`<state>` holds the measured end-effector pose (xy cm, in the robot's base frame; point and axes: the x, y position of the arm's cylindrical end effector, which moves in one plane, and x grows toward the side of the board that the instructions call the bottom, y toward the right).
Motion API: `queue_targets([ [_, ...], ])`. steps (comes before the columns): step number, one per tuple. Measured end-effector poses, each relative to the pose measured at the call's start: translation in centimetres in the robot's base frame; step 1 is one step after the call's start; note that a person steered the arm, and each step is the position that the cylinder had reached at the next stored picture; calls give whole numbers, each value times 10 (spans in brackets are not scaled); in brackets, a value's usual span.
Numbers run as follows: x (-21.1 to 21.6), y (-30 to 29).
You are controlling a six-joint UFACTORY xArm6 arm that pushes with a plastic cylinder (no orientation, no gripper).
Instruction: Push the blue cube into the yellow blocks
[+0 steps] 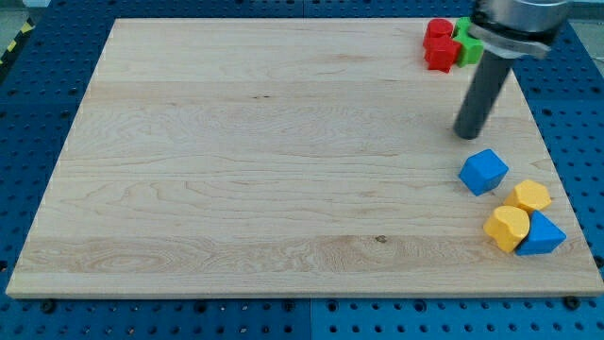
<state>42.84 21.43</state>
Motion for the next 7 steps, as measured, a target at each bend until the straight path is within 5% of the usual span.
queue_targets([
  [3, 70, 5],
  [7, 39, -62],
])
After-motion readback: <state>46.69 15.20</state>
